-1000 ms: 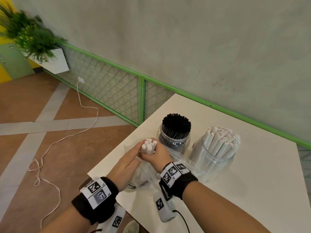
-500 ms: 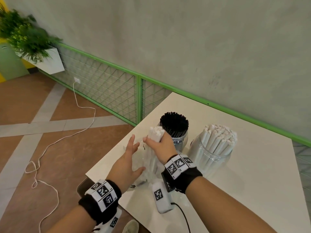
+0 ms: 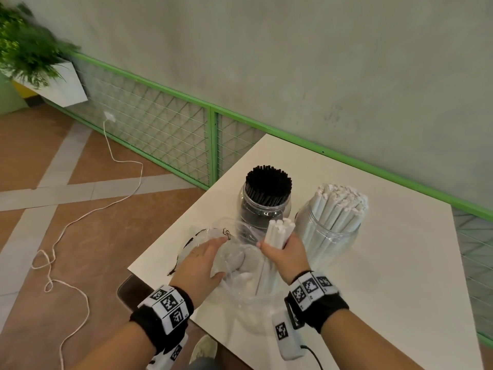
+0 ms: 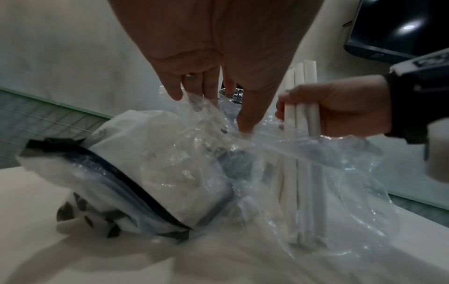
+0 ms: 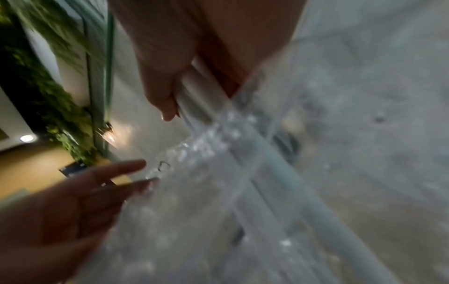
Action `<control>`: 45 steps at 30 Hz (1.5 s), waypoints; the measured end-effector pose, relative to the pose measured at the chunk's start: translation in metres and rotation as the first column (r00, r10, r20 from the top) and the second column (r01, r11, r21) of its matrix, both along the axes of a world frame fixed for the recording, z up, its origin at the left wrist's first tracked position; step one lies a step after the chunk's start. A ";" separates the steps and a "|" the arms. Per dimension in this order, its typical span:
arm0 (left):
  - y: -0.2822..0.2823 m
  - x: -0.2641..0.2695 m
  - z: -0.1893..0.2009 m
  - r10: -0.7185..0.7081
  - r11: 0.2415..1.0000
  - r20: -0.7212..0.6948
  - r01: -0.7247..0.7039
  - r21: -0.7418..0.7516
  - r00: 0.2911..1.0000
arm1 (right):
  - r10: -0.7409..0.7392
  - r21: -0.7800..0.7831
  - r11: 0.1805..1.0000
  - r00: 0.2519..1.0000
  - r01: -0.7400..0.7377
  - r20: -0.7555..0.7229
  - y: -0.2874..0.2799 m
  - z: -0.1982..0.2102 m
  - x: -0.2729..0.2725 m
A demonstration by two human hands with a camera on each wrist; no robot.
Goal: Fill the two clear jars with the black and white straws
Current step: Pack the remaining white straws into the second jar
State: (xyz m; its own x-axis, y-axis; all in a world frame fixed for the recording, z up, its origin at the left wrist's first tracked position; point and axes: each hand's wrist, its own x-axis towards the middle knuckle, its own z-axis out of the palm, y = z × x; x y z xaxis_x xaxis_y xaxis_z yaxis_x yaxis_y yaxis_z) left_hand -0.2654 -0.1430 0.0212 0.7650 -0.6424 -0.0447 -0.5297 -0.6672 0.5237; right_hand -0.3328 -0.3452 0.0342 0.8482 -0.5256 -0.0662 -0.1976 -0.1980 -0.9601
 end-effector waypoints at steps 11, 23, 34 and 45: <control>-0.006 -0.003 -0.006 -0.035 0.999 0.053 0.036 -0.017 0.998 | 0.011 0.039 0.999 0.992 -0.006 -0.128 -0.005 -0.019 -0.001; -0.005 0.008 -0.016 -0.063 0.998 0.061 0.064 -0.008 0.996 | -0.246 0.197 0.965 0.847 0.170 0.471 -0.075 0.129 -0.016; -0.005 0.011 -0.019 -0.070 0.998 0.051 0.070 -0.003 0.996 | -0.208 0.082 0.978 0.874 0.191 0.440 -0.120 0.134 -0.011; -0.002 0.006 -0.014 -0.061 0.998 0.052 0.061 -0.001 0.997 | -0.193 -0.058 0.975 0.947 0.215 0.257 -0.118 0.089 -0.006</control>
